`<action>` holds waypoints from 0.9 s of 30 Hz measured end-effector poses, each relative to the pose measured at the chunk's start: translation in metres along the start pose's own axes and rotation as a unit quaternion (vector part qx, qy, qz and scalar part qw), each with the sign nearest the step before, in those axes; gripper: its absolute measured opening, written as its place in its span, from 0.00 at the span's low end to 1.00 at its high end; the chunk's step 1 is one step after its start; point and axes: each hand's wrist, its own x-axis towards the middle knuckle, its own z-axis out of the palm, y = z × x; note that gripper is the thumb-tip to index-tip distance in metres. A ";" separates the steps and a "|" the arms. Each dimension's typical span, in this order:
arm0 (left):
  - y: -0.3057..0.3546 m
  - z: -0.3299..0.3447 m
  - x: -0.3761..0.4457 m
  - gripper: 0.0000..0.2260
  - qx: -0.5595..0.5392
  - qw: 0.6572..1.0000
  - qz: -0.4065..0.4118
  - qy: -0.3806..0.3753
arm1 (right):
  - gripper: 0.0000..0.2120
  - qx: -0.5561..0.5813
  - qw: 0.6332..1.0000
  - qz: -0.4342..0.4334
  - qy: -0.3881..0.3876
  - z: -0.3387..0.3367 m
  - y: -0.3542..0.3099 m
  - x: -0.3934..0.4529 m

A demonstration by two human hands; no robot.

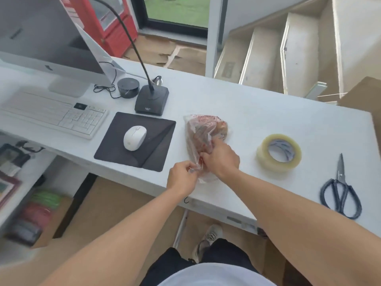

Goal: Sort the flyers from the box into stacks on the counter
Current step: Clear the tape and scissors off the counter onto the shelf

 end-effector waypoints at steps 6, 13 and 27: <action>-0.035 0.000 -0.045 0.04 -0.045 0.999 -0.008 0.024 | 0.04 -0.059 0.995 -0.085 0.002 0.019 -0.003 -0.044; -0.099 -0.015 -0.138 0.07 -0.136 0.989 0.002 0.058 | 0.07 -0.068 0.981 -0.180 0.034 0.061 -0.005 -0.143; -0.200 0.053 -0.249 0.05 -0.153 0.988 -0.024 0.003 | 0.03 -0.016 0.997 -0.081 -0.001 0.144 0.090 -0.265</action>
